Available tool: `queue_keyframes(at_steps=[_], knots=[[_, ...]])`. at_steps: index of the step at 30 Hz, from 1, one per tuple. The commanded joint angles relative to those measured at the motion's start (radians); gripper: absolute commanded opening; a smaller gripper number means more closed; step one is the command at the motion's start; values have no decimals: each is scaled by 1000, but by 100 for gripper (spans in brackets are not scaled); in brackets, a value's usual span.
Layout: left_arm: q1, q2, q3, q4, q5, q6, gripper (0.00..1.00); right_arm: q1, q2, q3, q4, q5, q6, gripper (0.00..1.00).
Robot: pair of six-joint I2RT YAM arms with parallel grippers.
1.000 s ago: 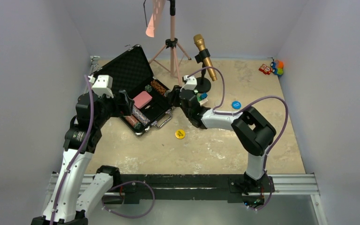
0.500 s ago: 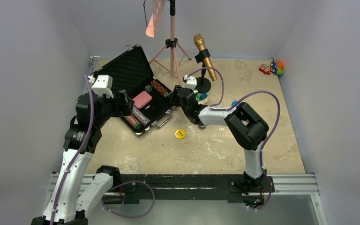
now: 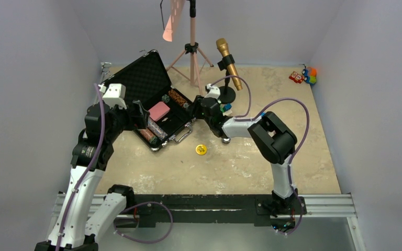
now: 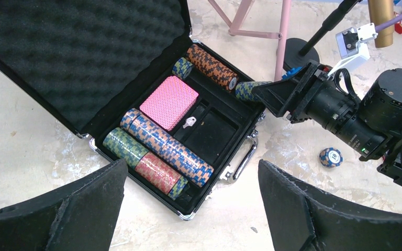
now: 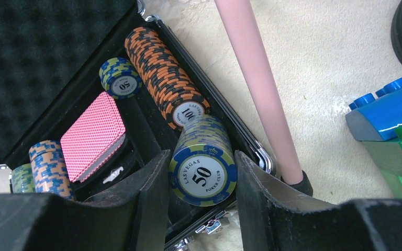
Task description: Pack up texas hold em set
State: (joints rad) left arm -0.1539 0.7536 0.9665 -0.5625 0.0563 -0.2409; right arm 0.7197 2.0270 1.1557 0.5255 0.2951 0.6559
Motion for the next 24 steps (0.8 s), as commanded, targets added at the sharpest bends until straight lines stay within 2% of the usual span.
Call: queue_keyframes(at_steps=[1,3,6,9,13,17,24], knots=[[-4,3,-10,36,7,30,98,-14,-10,55,75,14,13,0],[-4,1,-8,34,3,32,98,-15,-20,58,42,22,9,4],[-4,0,-7,31,-1,35,98,-14,-46,49,-9,53,4,35],[-4,-2,-7,31,-1,35,98,-14,-80,21,-24,74,-9,56],[-4,-1,-5,30,0,35,98,-14,-120,3,-45,85,-40,72],[-4,-5,-6,29,-3,35,98,-12,-146,21,-127,106,-76,78],[-4,-4,-6,29,-6,35,98,-13,-171,67,-309,-12,-29,74]])
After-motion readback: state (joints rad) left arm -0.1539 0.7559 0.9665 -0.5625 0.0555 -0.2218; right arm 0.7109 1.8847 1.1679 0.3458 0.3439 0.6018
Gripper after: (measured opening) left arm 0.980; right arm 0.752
